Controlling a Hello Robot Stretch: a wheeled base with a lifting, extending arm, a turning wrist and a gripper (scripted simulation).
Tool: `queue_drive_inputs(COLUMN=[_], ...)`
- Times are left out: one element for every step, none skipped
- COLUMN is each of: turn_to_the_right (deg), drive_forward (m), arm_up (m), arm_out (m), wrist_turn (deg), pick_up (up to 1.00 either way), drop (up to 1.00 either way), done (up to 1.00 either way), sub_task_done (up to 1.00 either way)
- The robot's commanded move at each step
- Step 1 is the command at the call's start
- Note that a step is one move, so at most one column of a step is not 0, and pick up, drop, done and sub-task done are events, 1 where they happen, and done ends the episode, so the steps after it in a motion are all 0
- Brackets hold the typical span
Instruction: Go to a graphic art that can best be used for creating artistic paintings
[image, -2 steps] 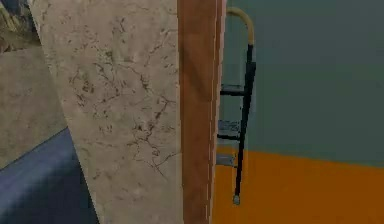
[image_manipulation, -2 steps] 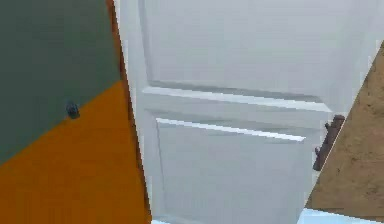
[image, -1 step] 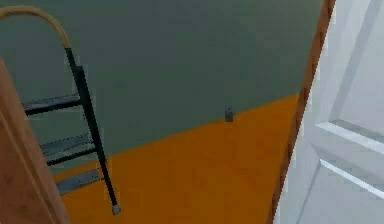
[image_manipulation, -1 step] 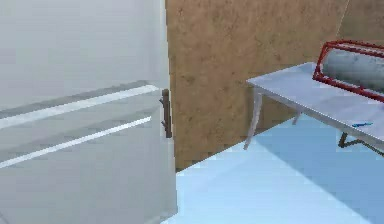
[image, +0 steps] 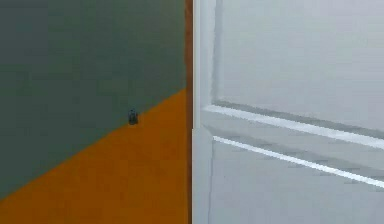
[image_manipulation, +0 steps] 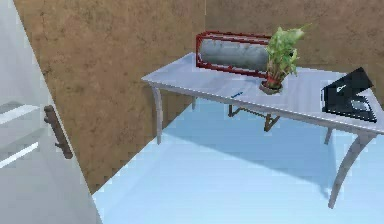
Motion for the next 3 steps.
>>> queue_drive_inputs(turn_to_the_right=[0.0,-33.0,0.0], drive_forward=[0.3,0.0,0.55], arm_up=[0.0,0.0,0.0], arm_out=[0.0,0.0,0.0], wrist_turn=[0.0,0.0,0.0], pick_up=[0.0,0.0,0.0], drop=[0.0,0.0,0.0], done=[0.0,0.0,0.0], sub_task_done=[0.0,0.0,0.0])
